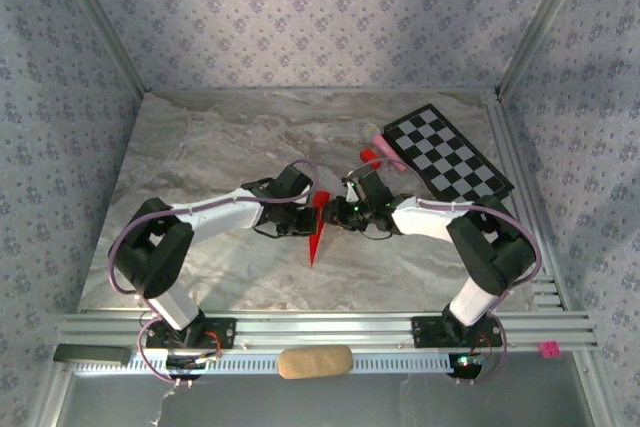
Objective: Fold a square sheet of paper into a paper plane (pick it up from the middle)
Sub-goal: Turn over a paper plane at the center of the table, then move the paper plane to the center of the table.
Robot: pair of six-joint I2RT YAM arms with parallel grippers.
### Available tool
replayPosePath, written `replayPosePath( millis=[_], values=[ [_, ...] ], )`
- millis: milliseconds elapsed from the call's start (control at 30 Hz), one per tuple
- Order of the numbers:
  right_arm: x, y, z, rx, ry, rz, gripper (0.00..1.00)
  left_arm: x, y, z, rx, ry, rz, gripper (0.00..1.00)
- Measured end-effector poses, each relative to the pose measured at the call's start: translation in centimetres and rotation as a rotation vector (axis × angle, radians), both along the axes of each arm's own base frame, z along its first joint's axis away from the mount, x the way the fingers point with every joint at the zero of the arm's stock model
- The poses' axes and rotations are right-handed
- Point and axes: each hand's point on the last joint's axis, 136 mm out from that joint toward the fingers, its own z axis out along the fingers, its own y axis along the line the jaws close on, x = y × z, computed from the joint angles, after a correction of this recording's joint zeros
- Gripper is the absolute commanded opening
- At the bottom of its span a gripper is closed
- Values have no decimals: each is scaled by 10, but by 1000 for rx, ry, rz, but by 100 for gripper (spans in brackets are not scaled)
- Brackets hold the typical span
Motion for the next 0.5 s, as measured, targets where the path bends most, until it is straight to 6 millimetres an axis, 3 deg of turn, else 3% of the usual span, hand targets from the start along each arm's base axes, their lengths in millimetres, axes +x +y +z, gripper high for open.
replayPosePath(
  millis=[200,500],
  values=[
    [0,0,-1,2,9,-8,13,0,-3,1,-15,3,-2,10],
    [-3,-3,-14,-3,34,-21,12,-1,-11,-8,-40,38,-6,21]
  ],
)
